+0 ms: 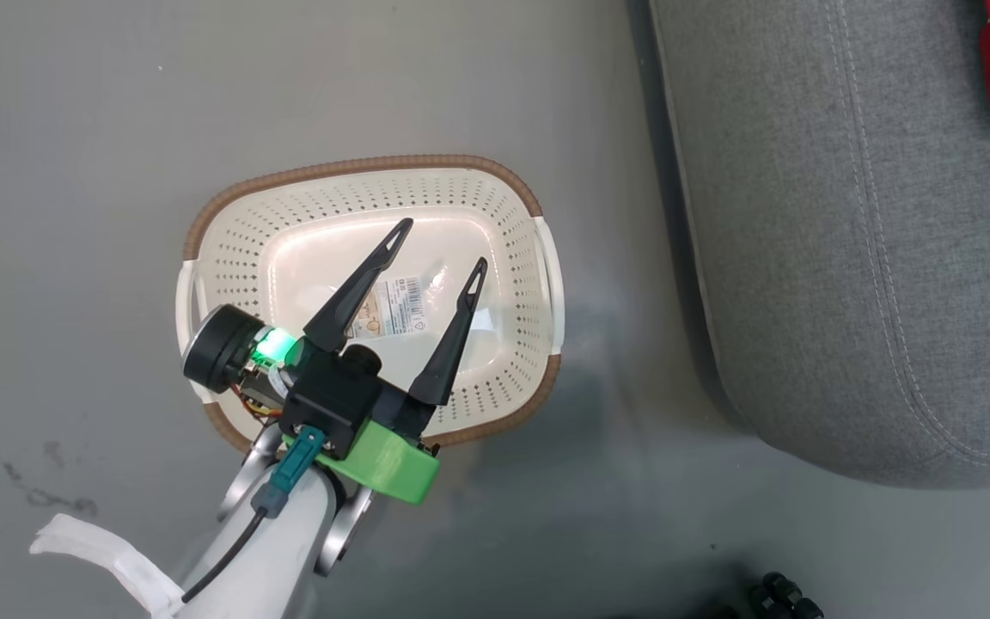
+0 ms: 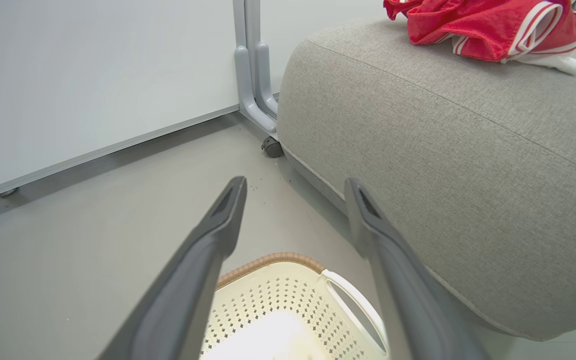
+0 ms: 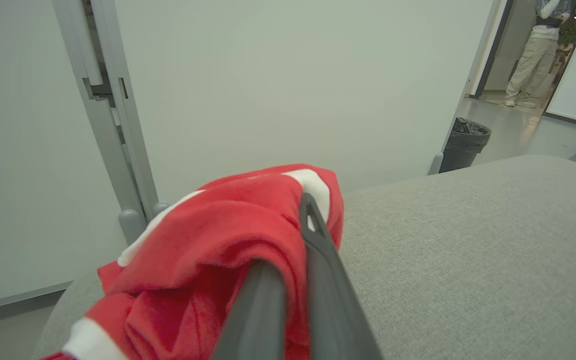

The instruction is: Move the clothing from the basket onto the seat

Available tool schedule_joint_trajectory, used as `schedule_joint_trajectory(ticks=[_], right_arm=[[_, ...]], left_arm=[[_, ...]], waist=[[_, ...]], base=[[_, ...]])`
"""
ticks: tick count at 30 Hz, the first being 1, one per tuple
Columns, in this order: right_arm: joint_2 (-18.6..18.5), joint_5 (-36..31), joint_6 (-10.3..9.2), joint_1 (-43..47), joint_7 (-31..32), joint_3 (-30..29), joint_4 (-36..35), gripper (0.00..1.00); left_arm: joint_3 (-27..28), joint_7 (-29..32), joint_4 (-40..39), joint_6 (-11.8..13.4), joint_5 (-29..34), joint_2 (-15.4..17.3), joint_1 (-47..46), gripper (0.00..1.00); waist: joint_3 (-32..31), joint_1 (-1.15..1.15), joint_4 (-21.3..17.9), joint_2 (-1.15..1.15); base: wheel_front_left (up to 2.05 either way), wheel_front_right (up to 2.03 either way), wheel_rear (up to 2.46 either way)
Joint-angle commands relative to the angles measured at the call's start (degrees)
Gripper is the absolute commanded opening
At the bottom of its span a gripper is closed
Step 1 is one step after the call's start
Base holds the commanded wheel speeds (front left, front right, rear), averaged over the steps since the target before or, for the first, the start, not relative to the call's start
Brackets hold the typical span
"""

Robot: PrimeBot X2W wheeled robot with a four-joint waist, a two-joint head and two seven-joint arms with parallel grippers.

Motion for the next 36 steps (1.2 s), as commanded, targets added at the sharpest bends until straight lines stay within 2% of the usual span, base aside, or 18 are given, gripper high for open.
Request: schedule_joint_trajectory(ticks=[1,2,3,4,5,8,10,14,17,22,27,34,36], right_arm=[[0.5,-0.8,-0.03,1.38,-0.03,-1.2,0.9,0.0],[0.94,-1.19,-0.03,2.19,-0.03,-1.79,1.55,0.0],[1.42,-1.68,-0.04,2.97,-0.03,-2.47,2.15,0.06],[1.86,-2.25,-0.03,3.81,-0.03,-2.98,2.56,0.63],[2.41,-3.08,-0.03,4.88,-0.03,-4.19,2.5,1.0],[4.87,-4.52,-0.04,8.41,-0.02,-6.49,0.12,1.0],[7.51,-5.26,-0.04,13.81,-0.02,-7.09,-3.6,1.0],[12.21,-4.61,-0.03,22.63,-0.03,-3.67,-9.4,1.0],[14.25,-2.99,-0.04,28.91,-0.02,1.48,-13.12,1.0],[16.91,-1.07,-0.04,37.81,-0.03,12.13,-19.09,1.0],[19.07,-1.31,-0.04,45.63,-0.03,18.46,-24.64,1.0],[21.93,-4.87,-0.04,54.09,-0.03,19.82,-31.41,1.0],[22.7,-5.83,-0.04,56.61,-0.02,18.62,-32.93,1.0]], left_arm=[[0.28,-0.19,0.0,-0.28,-0.36,-0.41,0.08,1.0],[0.33,-0.18,0.08,-0.28,-0.43,-0.53,0.41,1.0],[0.39,-0.18,0.19,-0.29,-0.53,-0.64,0.7,1.0],[0.46,-0.18,0.31,-0.3,-0.69,-0.74,0.97,1.0],[0.64,-0.18,0.52,-0.21,-0.78,-0.94,1.39,1.0],[1.4,-0.18,0.7,0.3,-1.07,-1.9,2.64,1.0],[4.0,-0.18,0.55,1.98,-2.94,-3.6,4.77,1.0],[8.27,-0.12,1.2,3.36,-6.38,-5.63,8.81,1.0],[11.69,-0.11,3.08,2.84,-9.56,-6.46,11.94,1.0],[17.08,-0.12,5.24,3.21,-8.51,-6.79,16.35,1.0],[22.97,-0.11,2.08,3.27,-7.48,-7.67,21.39,1.0],[26.2,-0.11,-2.92,1.14,-4.07,-8.13,28.06,1.0],[26.19,-0.11,-3.4,0.44,-2.45,-8.21,30.05,1.0]], waist=[[-1.14,-0.01,0.38,0.0],[-1.7,-0.01,0.38,0.0],[-2.36,-0.01,0.4,0.0],[-2.96,-0.01,0.42,0.0],[-4.12,-0.01,0.48,0.0],[-7.19,-0.01,0.87,0.0],[-10.97,-0.01,1.55,0.0],[-16.92,-0.01,2.77,0.0],[-20.87,-0.01,3.61,0.0],[-27.58,-0.01,4.5,0.0],[-33.88,-0.01,5.48,0.0],[-38.75,-0.01,6.31,0.0],[-39.73,-0.01,6.3,0.0]], base=[[0.0,0.0,0.0],[0.0,0.0,0.0],[0.0,0.0,0.0],[0.0,0.0,0.0],[0.0,0.0,0.0],[0.0,0.0,0.0],[0.0,0.0,0.0],[0.0,0.0,0.0],[0.0,0.0,0.0],[0.0,0.0,0.0],[0.0,0.0,0.0],[0.0,0.0,0.0],[0.0,0.0,0.0]])
